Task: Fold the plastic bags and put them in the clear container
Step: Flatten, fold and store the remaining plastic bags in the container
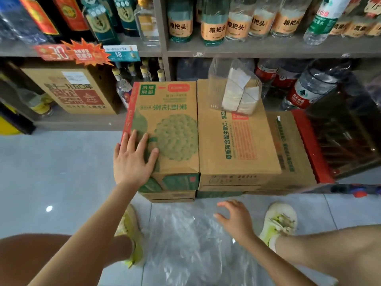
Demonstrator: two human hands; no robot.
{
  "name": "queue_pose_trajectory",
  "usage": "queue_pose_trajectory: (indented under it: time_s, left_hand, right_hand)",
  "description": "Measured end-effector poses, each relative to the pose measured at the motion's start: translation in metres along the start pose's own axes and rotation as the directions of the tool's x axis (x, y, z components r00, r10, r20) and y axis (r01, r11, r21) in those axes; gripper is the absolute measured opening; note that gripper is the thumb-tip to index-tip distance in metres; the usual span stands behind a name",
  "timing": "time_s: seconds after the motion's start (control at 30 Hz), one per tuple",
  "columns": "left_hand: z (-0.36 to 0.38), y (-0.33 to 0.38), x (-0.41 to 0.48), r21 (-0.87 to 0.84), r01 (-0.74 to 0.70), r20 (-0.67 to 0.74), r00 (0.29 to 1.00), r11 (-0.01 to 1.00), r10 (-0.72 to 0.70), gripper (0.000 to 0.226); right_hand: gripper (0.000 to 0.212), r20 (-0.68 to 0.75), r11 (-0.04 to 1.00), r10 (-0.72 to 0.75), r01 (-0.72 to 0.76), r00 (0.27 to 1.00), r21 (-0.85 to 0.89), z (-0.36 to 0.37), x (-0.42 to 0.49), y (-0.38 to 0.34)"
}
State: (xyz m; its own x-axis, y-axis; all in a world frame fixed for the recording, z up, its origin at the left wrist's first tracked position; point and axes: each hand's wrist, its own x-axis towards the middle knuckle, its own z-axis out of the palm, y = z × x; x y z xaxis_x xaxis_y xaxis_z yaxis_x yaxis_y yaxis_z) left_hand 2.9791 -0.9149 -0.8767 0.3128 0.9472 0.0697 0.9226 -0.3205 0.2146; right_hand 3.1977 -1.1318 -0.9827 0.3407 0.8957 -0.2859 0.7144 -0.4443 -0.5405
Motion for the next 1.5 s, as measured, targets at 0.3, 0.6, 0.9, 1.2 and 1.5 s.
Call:
queue_pose_trajectory:
  time_s: [0.3, 0.6, 0.9, 1.2, 1.5]
  left_hand:
    - [0.016, -0.004, -0.002, 0.01, -0.047, -0.181, 0.982, 0.999, 0.048, 0.059]
    - [0.021, -0.008, -0.002, 0.03, -0.082, -0.269, 0.959, 0.996, 0.088, 0.053]
    - [0.01, -0.004, 0.0, 0.019, -0.049, -0.139, 0.989, 0.999, 0.051, 0.059]
    - [-0.026, 0.076, -0.108, -0.459, -0.627, -0.206, 0.765, 0.63, 0.611, 0.048]
    - [-0.033, 0.078, -0.11, -0.572, -0.56, -0.276, 0.82, 0.599, 0.502, 0.013]
  right_hand:
    - [0.078, 0.37, 0.866, 0.477, -0.356, 0.797, -0.35, 0.088, 0.004, 0.047]
    - [0.038, 0.22, 0.751, 0.641, -0.544, 0.735, -0.374, 0.128, -0.015, 0.054]
    - [0.019, 0.052, 0.937, 0.33, -0.334, 0.942, 0.098, 0.02, -0.003, 0.005]
    - [0.026, 0.001, 0.833, 0.217, -0.186, 0.976, 0.52, -0.091, -0.011, -0.064]
    - [0.013, 0.032, 0.802, 0.212, -0.192, 0.977, 0.566, -0.138, -0.019, -0.105]
